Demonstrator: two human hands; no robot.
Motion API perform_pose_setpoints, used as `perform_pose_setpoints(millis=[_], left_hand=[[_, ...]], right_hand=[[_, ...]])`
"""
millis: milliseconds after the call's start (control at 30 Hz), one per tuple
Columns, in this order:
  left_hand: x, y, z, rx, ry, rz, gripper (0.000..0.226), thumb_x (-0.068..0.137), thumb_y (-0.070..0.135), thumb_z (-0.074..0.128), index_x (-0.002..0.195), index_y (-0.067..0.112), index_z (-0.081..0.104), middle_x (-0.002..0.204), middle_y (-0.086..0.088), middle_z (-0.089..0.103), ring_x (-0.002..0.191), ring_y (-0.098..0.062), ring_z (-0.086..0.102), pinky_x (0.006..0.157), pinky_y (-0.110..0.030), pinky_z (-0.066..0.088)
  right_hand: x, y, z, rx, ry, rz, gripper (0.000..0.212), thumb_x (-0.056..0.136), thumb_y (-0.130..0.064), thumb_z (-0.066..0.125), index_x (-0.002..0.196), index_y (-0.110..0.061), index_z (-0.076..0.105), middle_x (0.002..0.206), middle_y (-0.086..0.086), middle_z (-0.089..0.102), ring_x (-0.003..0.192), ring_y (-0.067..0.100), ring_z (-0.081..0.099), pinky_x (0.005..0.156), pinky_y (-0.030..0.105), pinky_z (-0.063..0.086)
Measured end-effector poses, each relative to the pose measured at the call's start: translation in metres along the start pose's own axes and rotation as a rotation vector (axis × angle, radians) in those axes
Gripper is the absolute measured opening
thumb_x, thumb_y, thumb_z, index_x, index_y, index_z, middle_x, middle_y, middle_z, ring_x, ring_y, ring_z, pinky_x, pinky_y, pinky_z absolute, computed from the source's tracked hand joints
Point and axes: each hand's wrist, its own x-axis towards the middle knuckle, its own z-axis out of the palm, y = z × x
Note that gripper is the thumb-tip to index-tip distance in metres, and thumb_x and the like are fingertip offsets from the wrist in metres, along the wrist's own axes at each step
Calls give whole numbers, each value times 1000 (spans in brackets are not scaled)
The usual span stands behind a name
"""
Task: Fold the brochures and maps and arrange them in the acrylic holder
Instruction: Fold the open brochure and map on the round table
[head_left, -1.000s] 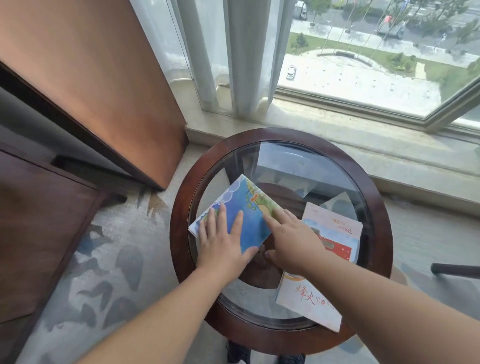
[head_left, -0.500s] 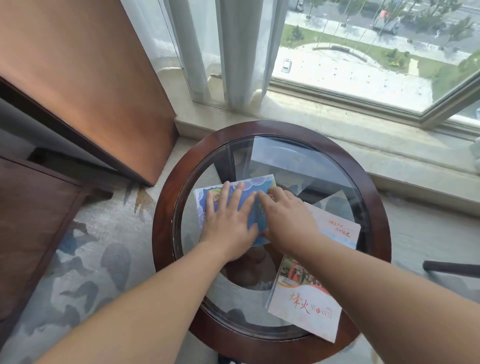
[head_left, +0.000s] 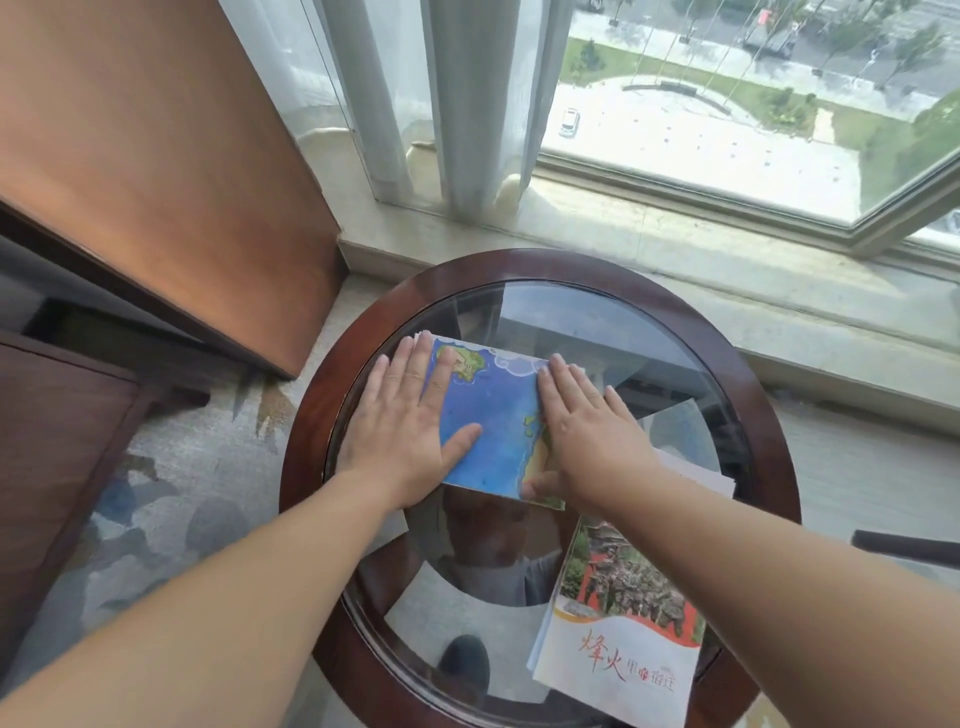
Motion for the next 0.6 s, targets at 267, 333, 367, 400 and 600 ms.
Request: perform_pose_setpoints(millis=[267,333,367,400,600], left_hand=[[11,34,-14,59,-46,-91,97,80,75,-4,154,13,-4,162,-15,-10,148,-29,-15,116,-54,-13],[12,63,-11,-8,-75,-68,99,77,78,-4,154,17,-6,161,-14,-14,147,-29,-19,115,-56,-14],[11,72,-7,-25,-84,-61,98,76,79,-5,154,19,-10,160,-14,-19,146,-28,-22,114,-56,-14],[11,76,-4,-27,-80,-69,97,76,79,-4,153,20,-13,160,-13,-21,146,-27,-23,114,-55,-14],[4,72,2,-14,-36,-79,93,78,81,-1,152,26,-16,162,-12,-15,147,-28,-19,114,-55,-14]], right_hand=[[-2,12,-8,-60,-65,-34,132,72,-63,72,153,-20,-23,161,-5,-27,150,13,-17,120,43,-3],[-3,9,-8,-72,-61,-33,129,74,-62,71,153,-19,-21,162,-2,-25,150,15,-16,120,44,-5],[-4,8,-7,-84,-52,-31,128,75,-62,70,154,-18,-20,162,-1,-24,150,17,-16,120,44,-6],[-5,7,-5,-102,-32,-30,126,76,-63,69,154,-17,-19,163,1,-22,150,18,-16,120,44,-8],[-7,12,2,-67,-16,-36,125,76,-63,68,154,-17,-17,162,3,-23,150,17,-16,120,42,-6]])
